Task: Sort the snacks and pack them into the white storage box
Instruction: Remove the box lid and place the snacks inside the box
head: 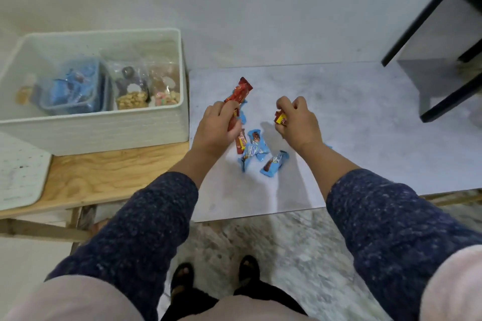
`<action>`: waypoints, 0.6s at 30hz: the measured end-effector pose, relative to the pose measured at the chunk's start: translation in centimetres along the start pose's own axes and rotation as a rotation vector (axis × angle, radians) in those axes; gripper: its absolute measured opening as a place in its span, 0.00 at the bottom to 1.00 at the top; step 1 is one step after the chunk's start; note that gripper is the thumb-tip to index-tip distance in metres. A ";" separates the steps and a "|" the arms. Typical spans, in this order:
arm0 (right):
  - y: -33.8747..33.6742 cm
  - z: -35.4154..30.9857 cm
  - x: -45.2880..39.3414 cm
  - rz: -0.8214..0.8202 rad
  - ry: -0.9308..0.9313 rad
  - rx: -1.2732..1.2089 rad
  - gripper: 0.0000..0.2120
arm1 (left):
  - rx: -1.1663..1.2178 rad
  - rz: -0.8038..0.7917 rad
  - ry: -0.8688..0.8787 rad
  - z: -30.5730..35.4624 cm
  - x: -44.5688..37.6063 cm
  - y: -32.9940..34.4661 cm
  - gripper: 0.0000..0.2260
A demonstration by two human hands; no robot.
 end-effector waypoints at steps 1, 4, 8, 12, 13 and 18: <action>-0.8 -1.3 -0.7 0.018 -0.012 -0.004 0.18 | 0.012 0.011 -0.005 -0.2 -0.8 -1.1 0.13; -2.6 -6.1 -2.7 0.076 -0.054 -0.049 0.18 | 0.011 0.063 0.031 -1.1 -2.9 -4.8 0.13; -3.1 -13.6 -5.2 0.139 -0.105 -0.089 0.18 | -0.019 0.115 0.081 -4.6 -5.5 -10.2 0.13; -0.9 -21.2 -6.1 0.121 -0.147 -0.135 0.19 | -0.096 0.069 0.082 -10.4 -6.9 -14.4 0.14; -0.1 -22.8 -6.3 0.111 -0.152 -0.145 0.19 | -0.121 0.031 0.060 -12.0 -7.1 -15.0 0.14; 3.8 -29.0 -6.8 0.067 -0.175 -0.177 0.19 | -0.141 -0.153 -0.032 -18.9 -7.3 -16.5 0.16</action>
Point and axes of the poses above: each hand's wrist, its own x-axis away from the middle knuckle, its own y-axis out of the palm, z = x × y, the point moved 9 cm from there along -x, towards the middle knuckle, and after that the axes turned 12 degrees about z, right-handed, at the moved point
